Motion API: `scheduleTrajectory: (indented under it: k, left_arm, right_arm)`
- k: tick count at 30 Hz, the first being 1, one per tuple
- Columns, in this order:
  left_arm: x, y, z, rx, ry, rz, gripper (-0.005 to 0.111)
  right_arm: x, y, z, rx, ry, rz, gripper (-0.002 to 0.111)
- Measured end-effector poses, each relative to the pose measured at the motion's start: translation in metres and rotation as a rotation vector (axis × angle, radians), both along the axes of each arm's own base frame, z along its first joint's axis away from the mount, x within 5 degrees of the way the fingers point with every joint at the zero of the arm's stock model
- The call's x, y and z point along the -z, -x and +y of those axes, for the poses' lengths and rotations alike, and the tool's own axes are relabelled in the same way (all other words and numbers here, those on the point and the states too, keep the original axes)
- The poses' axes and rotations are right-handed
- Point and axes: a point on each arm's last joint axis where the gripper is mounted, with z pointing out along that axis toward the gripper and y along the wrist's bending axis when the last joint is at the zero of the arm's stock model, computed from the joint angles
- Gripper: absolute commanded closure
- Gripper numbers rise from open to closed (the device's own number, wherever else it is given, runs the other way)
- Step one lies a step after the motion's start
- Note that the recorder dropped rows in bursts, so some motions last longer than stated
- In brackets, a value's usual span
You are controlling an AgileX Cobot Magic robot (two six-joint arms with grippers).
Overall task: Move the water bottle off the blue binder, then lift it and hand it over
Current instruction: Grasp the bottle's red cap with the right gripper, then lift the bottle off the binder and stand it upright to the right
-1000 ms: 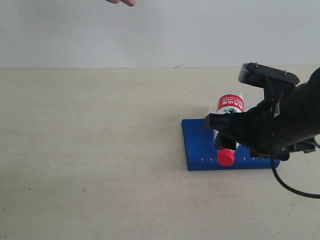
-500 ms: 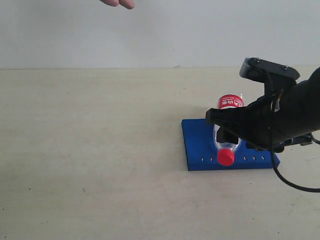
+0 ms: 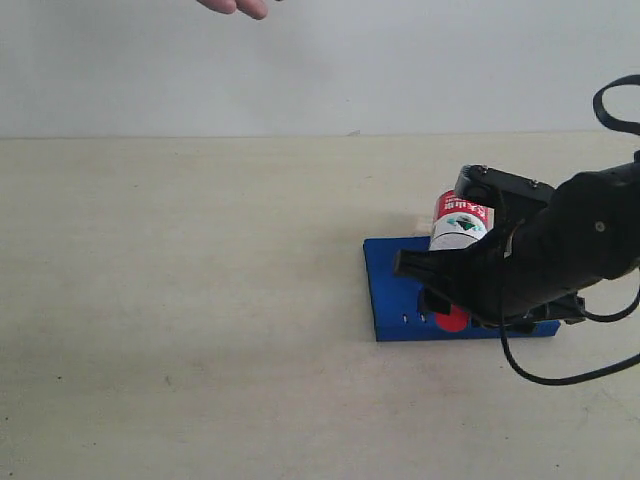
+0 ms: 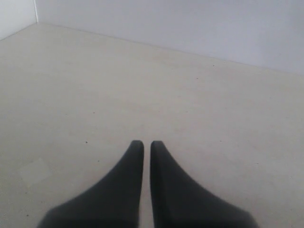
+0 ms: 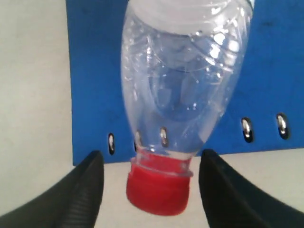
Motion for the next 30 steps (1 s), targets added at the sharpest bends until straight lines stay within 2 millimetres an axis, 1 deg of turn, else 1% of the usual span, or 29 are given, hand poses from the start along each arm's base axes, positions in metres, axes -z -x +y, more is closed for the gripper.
scheduleTrajectory:
  k: [9, 11, 12, 15, 18, 19, 21, 22, 23, 27, 29, 30]
  left_arm:
    - [0.000, 0.000, 0.000, 0.000, 0.000, 0.000, 0.101]
    - [0.000, 0.000, 0.000, 0.000, 0.000, 0.000, 0.101]
    - [0.000, 0.000, 0.000, 0.000, 0.000, 0.000, 0.101]
    - [0.000, 0.000, 0.000, 0.000, 0.000, 0.000, 0.101]
    - [0.000, 0.000, 0.000, 0.000, 0.000, 0.000, 0.101]
    - [0.000, 0.000, 0.000, 0.000, 0.000, 0.000, 0.101]
    - [0.000, 0.000, 0.000, 0.000, 0.000, 0.000, 0.101]
    - [0.000, 0.000, 0.000, 0.000, 0.000, 0.000, 0.101]
    - [0.000, 0.000, 0.000, 0.000, 0.000, 0.000, 0.101]
    - [0.000, 0.000, 0.000, 0.000, 0.000, 0.000, 0.101]
    - [0.000, 0.000, 0.000, 0.000, 0.000, 0.000, 0.101]
    - [0.000, 0.000, 0.000, 0.000, 0.000, 0.000, 0.101]
  right_arm:
    - [0.005, -0.002, 0.001, 0.032, -0.026, 0.006, 0.056]
    - [0.005, -0.002, 0.001, 0.031, -0.024, 0.010, 0.061]
    - [0.005, -0.002, 0.001, 0.031, -0.024, 0.013, 0.066]
    - [0.006, -0.001, 0.001, 0.031, -0.022, 0.020, 0.072]
    - [0.006, -0.001, 0.001, 0.030, -0.021, 0.023, 0.072]
    - [0.006, -0.001, 0.001, 0.030, -0.021, 0.025, 0.074]
    - [0.006, -0.001, 0.001, 0.030, -0.021, 0.025, 0.085]
    - [0.006, -0.001, 0.001, 0.029, -0.020, 0.024, 0.099]
    - [0.006, -0.001, 0.001, 0.026, -0.017, 0.024, 0.109]
    - [0.005, -0.002, -0.002, 0.013, 0.000, 0.013, 0.108]
    - [-0.009, -0.002, -0.011, 0.029, -0.002, -0.032, 0.108]
    - [-0.019, -0.002, -0.017, 0.036, -0.002, -0.070, 0.108]
